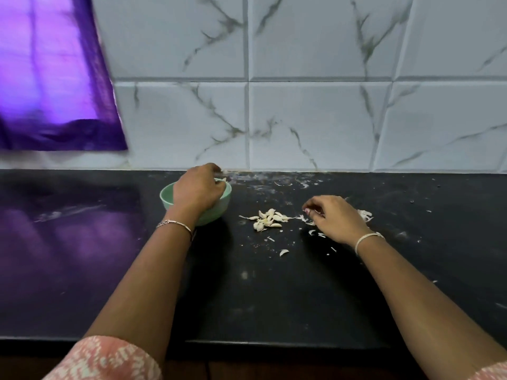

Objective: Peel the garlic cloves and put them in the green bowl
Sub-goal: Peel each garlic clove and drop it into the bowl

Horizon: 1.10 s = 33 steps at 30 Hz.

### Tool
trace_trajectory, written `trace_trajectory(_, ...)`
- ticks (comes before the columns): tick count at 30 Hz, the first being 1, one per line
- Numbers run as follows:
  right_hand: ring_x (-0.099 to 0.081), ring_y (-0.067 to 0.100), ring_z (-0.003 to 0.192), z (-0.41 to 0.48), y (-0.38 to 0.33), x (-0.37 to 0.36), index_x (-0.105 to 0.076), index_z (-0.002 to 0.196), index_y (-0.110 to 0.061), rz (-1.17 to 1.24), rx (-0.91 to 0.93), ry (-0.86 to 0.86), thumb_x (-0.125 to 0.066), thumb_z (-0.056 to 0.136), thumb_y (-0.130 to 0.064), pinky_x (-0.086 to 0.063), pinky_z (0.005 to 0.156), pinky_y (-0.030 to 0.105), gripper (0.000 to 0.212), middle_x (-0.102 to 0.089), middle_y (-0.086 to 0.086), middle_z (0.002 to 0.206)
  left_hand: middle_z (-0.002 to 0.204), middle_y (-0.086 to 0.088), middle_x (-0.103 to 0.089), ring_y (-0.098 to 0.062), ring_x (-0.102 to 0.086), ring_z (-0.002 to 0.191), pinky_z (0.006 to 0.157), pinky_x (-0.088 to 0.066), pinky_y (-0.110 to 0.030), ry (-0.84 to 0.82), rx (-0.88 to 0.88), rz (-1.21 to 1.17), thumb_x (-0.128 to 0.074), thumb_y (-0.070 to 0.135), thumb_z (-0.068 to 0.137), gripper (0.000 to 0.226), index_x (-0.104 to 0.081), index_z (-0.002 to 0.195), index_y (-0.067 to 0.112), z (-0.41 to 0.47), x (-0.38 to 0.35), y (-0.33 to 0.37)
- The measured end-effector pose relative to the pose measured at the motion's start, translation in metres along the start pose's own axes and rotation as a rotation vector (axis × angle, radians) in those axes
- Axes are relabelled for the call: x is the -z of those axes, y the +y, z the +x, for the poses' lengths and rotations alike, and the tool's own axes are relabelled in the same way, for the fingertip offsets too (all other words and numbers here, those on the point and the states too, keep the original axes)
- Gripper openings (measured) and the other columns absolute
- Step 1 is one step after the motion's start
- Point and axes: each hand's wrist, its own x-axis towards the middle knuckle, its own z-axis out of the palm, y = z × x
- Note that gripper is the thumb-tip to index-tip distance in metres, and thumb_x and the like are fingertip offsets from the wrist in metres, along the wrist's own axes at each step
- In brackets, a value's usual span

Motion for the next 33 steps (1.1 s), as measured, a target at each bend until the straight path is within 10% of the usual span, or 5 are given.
trace_trajectory(7, -0.039, 0.018, 0.138, -0.003, -0.011, -0.015, -0.037, 0.147, -0.03, -0.061, 0.032, -0.31, -0.052, 0.088, -0.063, -0.032, 0.112, 0.037, 0.068, -0.044, -0.005, 0.149, 0.115, 0.0, -0.065, -0.026, -0.06, 0.104, 0.083, -0.046, -0.033, -0.114, 0.011, 0.184, -0.057, 0.027, 0.088, 0.016, -0.066, 0.102, 0.027, 0.004, 0.013, -0.019)
trace_trajectory(16, -0.062, 0.018, 0.104, -0.001, -0.003, -0.011, -0.069, 0.108, -0.027, -0.136, 0.037, -0.038, -0.06, 0.091, -0.02, -0.049, 0.089, 0.034, 0.021, -0.068, -0.007, 0.107, 0.106, -0.003, -0.064, -0.024, -0.059, 0.104, 0.082, -0.049, -0.036, 0.106, -0.238, -0.061, -0.055, 0.03, 0.095, 0.022, -0.07, 0.109, 0.023, -0.01, -0.006, 0.017)
trace_trajectory(25, -0.058, 0.022, 0.1, 0.003, 0.007, -0.009, -0.071, 0.103, -0.022, -0.14, 0.002, 0.1, -0.056, 0.089, 0.0, -0.049, 0.083, 0.034, 0.031, -0.054, -0.001, 0.11, 0.12, -0.013, -0.062, -0.031, -0.058, 0.112, 0.098, -0.046, -0.036, -0.309, -0.392, 0.092, -0.051, -0.002, 0.086, 0.039, -0.067, 0.119, 0.012, -0.008, -0.064, 0.047)
trace_trajectory(33, -0.051, 0.001, 0.07, 0.005, -0.004, -0.004, -0.066, 0.109, -0.029, -0.01, 0.09, 0.146, -0.065, 0.089, -0.028, -0.051, 0.077, 0.031, 0.02, -0.053, -0.011, 0.106, 0.111, -0.013, -0.065, -0.031, -0.061, 0.102, 0.087, -0.05, -0.036, -0.313, -0.315, 0.13, -0.06, 0.015, 0.09, 0.018, -0.07, 0.105, 0.012, 0.0, -0.083, 0.038)
